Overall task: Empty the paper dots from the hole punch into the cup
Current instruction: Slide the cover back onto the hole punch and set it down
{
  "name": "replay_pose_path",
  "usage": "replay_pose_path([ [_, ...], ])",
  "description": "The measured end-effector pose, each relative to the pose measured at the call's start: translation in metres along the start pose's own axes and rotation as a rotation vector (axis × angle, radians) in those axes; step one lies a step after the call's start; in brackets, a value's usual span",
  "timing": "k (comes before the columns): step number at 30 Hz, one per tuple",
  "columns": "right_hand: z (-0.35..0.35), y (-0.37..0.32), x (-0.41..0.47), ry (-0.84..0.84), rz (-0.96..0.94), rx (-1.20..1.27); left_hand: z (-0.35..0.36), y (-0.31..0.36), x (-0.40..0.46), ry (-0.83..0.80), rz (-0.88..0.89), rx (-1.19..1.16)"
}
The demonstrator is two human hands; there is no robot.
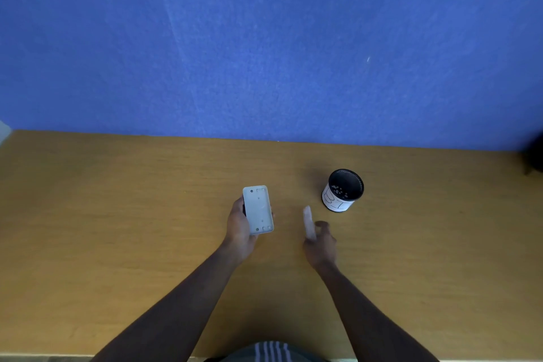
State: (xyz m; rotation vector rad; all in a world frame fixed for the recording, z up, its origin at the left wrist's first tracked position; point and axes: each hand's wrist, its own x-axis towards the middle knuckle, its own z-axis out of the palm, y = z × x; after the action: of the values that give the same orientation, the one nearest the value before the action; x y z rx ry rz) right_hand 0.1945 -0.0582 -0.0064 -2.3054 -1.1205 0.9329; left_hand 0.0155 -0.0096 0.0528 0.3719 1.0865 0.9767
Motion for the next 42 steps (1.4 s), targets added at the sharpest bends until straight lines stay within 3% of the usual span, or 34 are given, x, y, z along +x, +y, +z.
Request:
replay_pose_path([
  [3,-0.004,-0.009,-0.008,-0.07,-0.09,0.082,0.0,-0.001,-0.001,-0.038,0.008,0.004],
  [9,-0.014,-0.056,-0.03,-0.005,-0.368,0.281,0.002,-0.004,-0.002,-0.024,0.0,0.029],
  [18,-0.022,-0.092,-0.06,0.07,-0.753,-0.047,0.006,-0.006,-0.007,-0.056,0.022,0.028],
  [22,-0.017,-0.088,-0.066,0.029,-0.776,-0.216,0.006,-0.005,-0.006,-0.061,0.015,0.023],
  [31,-0.013,-0.077,-0.068,-0.061,-0.863,-0.259,0.004,-0.002,-0.009,-0.06,-0.04,-0.005],
  [42,-0.004,-0.065,-0.07,0.088,-0.936,-0.399,0.006,-0.001,-0.013,-0.119,-0.138,-0.027],
])
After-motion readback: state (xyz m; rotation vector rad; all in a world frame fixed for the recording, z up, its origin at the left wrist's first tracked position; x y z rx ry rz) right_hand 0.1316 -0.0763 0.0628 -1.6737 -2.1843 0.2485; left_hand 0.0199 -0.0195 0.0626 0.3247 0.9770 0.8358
